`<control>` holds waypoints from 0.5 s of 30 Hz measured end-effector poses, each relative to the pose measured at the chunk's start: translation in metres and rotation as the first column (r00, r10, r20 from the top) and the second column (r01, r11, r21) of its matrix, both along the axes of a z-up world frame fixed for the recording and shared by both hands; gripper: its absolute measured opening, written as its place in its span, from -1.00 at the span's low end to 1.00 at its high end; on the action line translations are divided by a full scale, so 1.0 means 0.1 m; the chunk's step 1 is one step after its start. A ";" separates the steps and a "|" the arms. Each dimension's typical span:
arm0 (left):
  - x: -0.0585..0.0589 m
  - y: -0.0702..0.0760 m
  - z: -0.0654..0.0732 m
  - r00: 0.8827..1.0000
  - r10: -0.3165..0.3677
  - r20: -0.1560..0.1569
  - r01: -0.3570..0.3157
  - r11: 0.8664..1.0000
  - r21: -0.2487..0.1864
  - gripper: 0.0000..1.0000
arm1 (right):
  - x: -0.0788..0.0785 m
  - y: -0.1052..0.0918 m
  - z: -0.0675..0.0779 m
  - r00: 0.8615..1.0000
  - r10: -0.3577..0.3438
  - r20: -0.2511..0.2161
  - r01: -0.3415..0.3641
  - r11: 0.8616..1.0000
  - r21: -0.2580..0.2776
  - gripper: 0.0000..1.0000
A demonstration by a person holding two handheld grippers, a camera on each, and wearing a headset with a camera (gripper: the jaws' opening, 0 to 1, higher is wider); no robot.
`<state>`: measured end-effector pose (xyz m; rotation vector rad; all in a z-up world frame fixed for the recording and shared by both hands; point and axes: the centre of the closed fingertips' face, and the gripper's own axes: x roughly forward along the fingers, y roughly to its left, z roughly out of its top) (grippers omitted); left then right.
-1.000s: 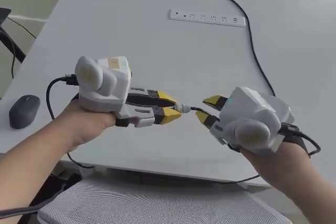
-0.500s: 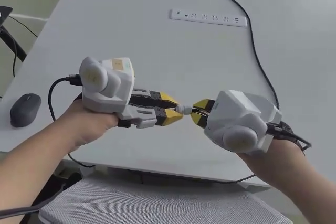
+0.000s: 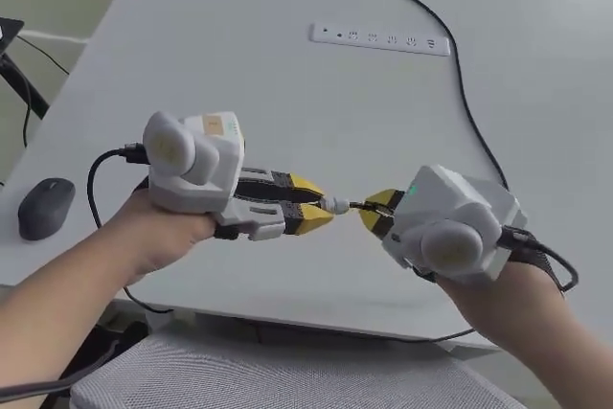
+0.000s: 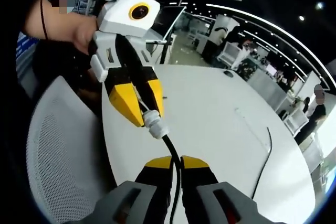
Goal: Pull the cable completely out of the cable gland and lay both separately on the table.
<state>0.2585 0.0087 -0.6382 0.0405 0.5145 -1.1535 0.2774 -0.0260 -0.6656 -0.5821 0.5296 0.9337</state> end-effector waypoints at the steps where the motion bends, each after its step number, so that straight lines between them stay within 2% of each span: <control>1: 0.00 0.00 0.00 1.000 0.001 -0.001 -0.001 1.000 0.000 -0.70 | 0.01 -0.02 -0.01 1.000 -0.024 -0.013 0.025 1.000 0.016 -1.00; 3: 0.01 0.01 0.01 1.000 0.007 0.000 -0.007 1.000 -0.006 -0.70 | 0.06 -0.08 -0.02 0.996 -0.082 -0.030 0.084 0.995 0.052 -1.00; 7: 0.01 0.02 0.02 1.000 0.008 0.001 -0.008 1.000 -0.009 -0.70 | 0.08 -0.17 -0.09 0.987 -0.141 -0.078 0.148 0.986 0.081 -1.00; 8: 0.01 0.01 0.03 1.000 0.007 0.002 -0.007 1.000 -0.008 -0.70 | 0.09 -0.19 -0.11 0.983 -0.159 -0.095 0.169 0.981 0.098 -1.00; 11: 0.01 0.01 0.02 1.000 0.006 0.002 -0.006 1.000 -0.008 -0.70 | 0.14 -0.31 -0.21 0.964 -0.225 -0.144 0.240 0.965 0.102 -1.00; 12: 0.01 0.01 0.02 1.000 0.006 0.002 -0.006 1.000 -0.007 -0.70 | 0.15 -0.32 -0.22 0.963 -0.228 -0.144 0.243 0.965 0.101 -1.00; 15: 0.00 0.01 0.02 1.000 0.004 0.002 -0.004 1.000 -0.006 -0.70 | 0.17 -0.40 -0.31 0.944 -0.271 -0.191 0.295 0.949 0.111 -1.00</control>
